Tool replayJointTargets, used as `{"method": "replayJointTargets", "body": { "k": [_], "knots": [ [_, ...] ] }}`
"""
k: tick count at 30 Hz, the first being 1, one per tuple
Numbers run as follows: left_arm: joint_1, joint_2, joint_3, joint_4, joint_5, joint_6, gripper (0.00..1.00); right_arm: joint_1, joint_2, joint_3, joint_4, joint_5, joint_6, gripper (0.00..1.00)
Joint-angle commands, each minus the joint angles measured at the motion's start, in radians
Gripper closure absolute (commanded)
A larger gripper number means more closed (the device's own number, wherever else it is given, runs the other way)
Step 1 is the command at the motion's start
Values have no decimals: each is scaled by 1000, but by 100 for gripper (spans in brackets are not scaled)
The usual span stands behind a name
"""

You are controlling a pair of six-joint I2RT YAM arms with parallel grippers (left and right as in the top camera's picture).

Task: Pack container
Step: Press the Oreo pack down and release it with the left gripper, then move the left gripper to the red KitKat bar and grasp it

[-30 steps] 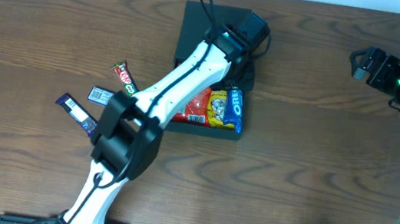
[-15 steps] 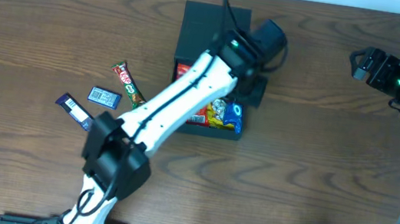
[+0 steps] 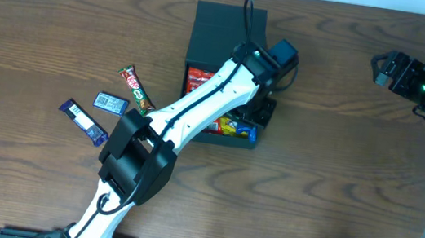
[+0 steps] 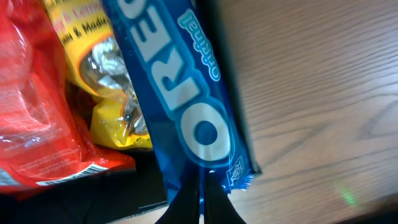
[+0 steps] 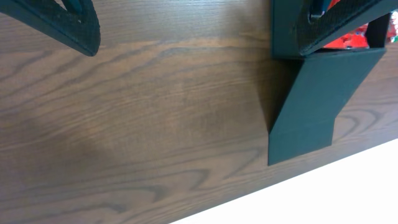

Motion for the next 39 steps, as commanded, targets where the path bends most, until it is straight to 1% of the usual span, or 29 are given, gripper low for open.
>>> {"method": "replayJointTargets", "body": {
  "k": [1,11,17,22,26,29,31,32,35,36,37,39],
  "knots": [
    [2,2,-31,-5,8,28,94,-3,-20,3,-2,-7,-14,1],
    [2,4,-38,13,9,52,94,-3,-19,3,-4,-7,-13,1],
    [-5,4,-71,43,9,54,94,-3,-19,3,-5,-7,-13,1],
    [-5,4,-93,54,34,54,94,-3,-20,3,-9,-8,-13,1],
    [2,-5,-83,51,34,54,94,-3,-20,3,-9,-7,-13,1],
    [18,-31,-38,37,24,50,94,-3,-20,3,-9,-8,-13,1],
    [31,-62,3,31,-13,39,94,-3,-20,3,-9,-8,-13,1],
    [38,-84,28,30,-58,26,94,-3,-20,3,-9,-8,-13,1],
    [57,-163,67,30,-248,-31,94,-3,-20,3,-9,-8,-13,1],
    [66,-191,66,27,-325,-68,94,-3,-20,3,-9,-8,-13,1],
    [85,-218,66,7,-407,-134,94,-3,-20,3,-9,-8,-13,1],
    [123,-238,66,-40,-464,-240,94,-3,-19,3,-9,-8,-13,1]
  ]
}}
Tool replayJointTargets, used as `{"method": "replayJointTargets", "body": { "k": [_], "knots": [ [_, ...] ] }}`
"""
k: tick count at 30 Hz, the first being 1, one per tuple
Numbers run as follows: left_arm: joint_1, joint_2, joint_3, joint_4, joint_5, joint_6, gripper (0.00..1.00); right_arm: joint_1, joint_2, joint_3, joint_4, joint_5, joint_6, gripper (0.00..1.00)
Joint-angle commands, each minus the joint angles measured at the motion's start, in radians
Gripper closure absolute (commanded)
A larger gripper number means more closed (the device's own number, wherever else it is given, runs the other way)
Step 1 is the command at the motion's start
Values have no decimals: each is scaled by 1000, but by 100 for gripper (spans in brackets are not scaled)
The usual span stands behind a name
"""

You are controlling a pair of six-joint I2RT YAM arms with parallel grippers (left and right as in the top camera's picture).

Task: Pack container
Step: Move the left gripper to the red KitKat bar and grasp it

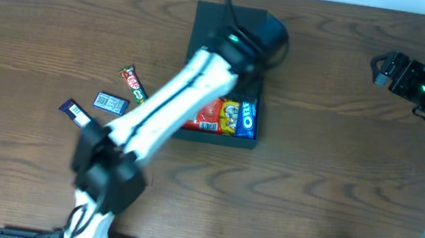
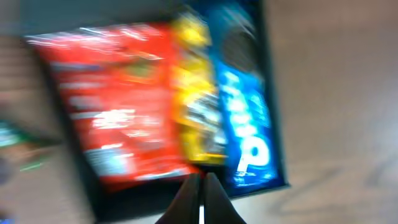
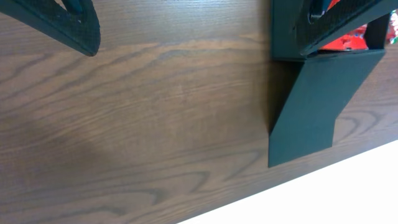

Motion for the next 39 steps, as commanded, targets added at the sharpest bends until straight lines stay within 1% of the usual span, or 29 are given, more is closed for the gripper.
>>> {"method": "replayJointTargets", "body": {
  "k": [1,4,8,9,13,15,18,19,22,23,24,25,27,30,35,39],
  "knots": [
    [77,-64,26,-71,-220,-222,94,-3,-20,3,-1,-8,-13,1],
    [175,-62,10,-144,-219,-352,94,-3,-19,3,-1,-8,-13,1],
    [298,-62,-46,-146,-170,-360,94,-3,-20,3,-1,-7,-13,1],
    [336,-62,-80,-126,-142,-360,94,-3,-20,3,-1,-8,-13,1],
    [404,-62,-201,-40,-91,-360,94,-3,-20,3,-1,-8,-13,1],
    [443,-62,-317,56,-6,-352,94,-3,-19,3,-2,-8,-13,1],
    [465,-62,-430,180,47,-338,94,-3,-20,3,-2,-8,-13,1],
    [466,-62,-456,217,46,-327,91,-3,-20,3,-2,-8,-13,1],
    [466,-62,-492,278,14,-331,70,-3,-20,3,-3,-8,-13,1],
    [466,-62,-499,291,-5,-348,62,-3,-20,3,-5,-8,-13,1],
    [469,-62,-505,300,-26,-374,52,-3,-20,3,-7,-8,-13,1],
    [472,-62,-510,306,-39,-398,48,-3,-20,3,-9,-8,-13,1],
    [480,-62,-521,320,-49,-435,46,-3,-20,3,-13,-8,-13,1],
    [499,-60,-550,369,-51,-442,40,-3,-20,3,-24,-7,-13,1],
    [518,-55,-602,459,-19,-393,40,-3,-20,3,-39,-7,-13,1],
    [519,-55,-616,484,-25,-367,39,-3,-20,3,-45,-7,-13,1]
  ]
}}
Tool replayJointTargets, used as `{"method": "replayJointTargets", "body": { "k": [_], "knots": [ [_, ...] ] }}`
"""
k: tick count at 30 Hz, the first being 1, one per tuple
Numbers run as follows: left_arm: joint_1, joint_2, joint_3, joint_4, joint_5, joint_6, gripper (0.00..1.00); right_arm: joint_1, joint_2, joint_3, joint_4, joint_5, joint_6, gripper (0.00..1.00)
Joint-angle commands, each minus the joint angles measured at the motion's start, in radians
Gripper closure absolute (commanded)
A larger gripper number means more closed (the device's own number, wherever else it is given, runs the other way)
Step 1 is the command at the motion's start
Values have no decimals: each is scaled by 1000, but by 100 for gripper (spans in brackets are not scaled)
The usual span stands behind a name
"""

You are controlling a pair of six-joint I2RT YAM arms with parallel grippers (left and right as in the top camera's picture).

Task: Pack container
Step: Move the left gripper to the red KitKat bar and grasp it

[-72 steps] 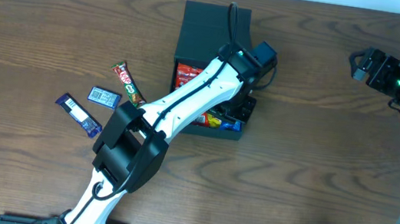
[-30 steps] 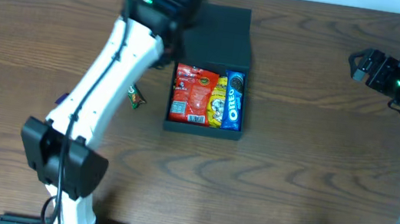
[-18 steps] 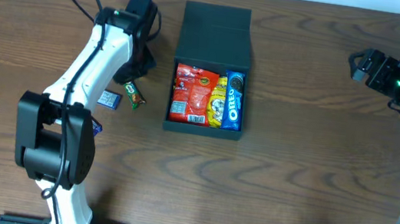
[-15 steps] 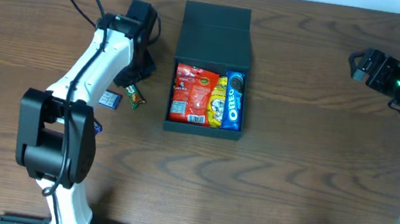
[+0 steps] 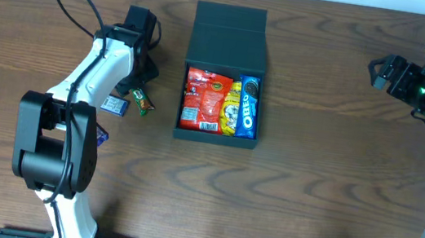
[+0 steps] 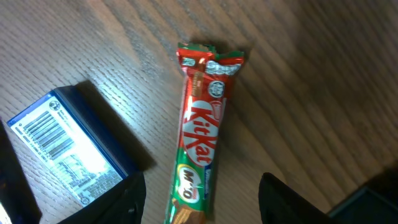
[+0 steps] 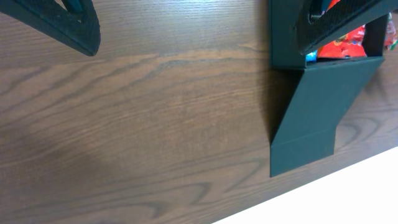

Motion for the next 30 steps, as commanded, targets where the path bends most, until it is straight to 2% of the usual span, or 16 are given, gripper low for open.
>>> {"method": "replayJointTargets", "body": {
  "k": [1,16,26,30],
  "knots": [
    [4,10,-12,13,0,33,39,-3,-19,3,-3,-7,-13,1],
    [31,95,-40,40,71,47,42,-3,-19,3,-8,-7,-13,1],
    [54,137,-40,45,123,66,55,-3,-19,3,-8,-7,-13,1],
    [54,137,-40,44,124,82,66,-3,-19,3,-7,-7,-13,1]
  ]
}}
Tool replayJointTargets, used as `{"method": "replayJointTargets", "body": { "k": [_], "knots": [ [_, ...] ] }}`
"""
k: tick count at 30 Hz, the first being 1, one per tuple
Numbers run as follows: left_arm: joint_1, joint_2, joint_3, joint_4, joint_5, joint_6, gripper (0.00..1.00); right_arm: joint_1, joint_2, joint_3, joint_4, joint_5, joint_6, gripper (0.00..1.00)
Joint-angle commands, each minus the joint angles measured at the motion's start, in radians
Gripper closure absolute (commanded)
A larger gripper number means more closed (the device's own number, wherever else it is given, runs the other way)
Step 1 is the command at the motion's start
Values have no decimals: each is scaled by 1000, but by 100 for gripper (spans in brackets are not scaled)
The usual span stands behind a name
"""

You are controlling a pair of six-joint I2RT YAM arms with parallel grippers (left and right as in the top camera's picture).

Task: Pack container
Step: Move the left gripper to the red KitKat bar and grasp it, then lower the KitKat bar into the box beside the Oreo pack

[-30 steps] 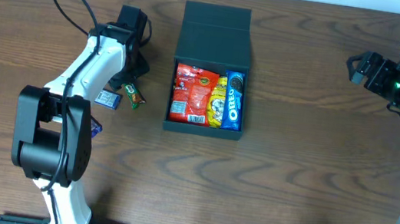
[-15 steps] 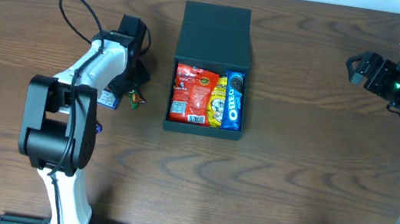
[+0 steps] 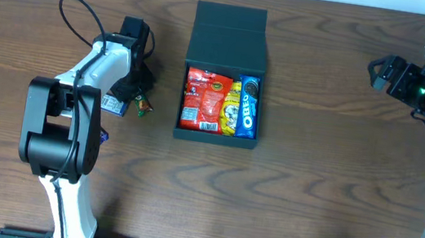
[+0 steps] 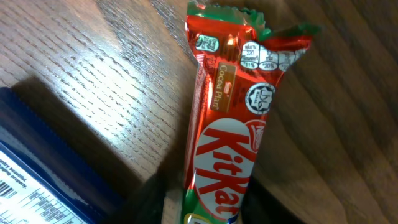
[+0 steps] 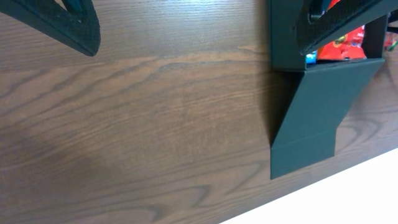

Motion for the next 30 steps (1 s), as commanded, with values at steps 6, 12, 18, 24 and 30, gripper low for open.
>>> {"method": "replayJointTargets", "body": {
  "k": [6,12,18,24,30],
  "knots": [
    [7,34,18,-6,18,87,74,-3,-19,3,0,-7,-12,1],
    [4,33,111,-36,18,150,80,-3,-19,3,0,-7,-2,1],
    [-22,33,275,-103,-1,259,86,-3,-19,3,1,-7,-2,1],
    [-134,33,447,-179,-13,369,87,-3,-19,3,5,-7,-2,1],
    [-296,34,467,-222,-11,371,78,-6,-19,3,19,-6,-3,1]
  ]
}}
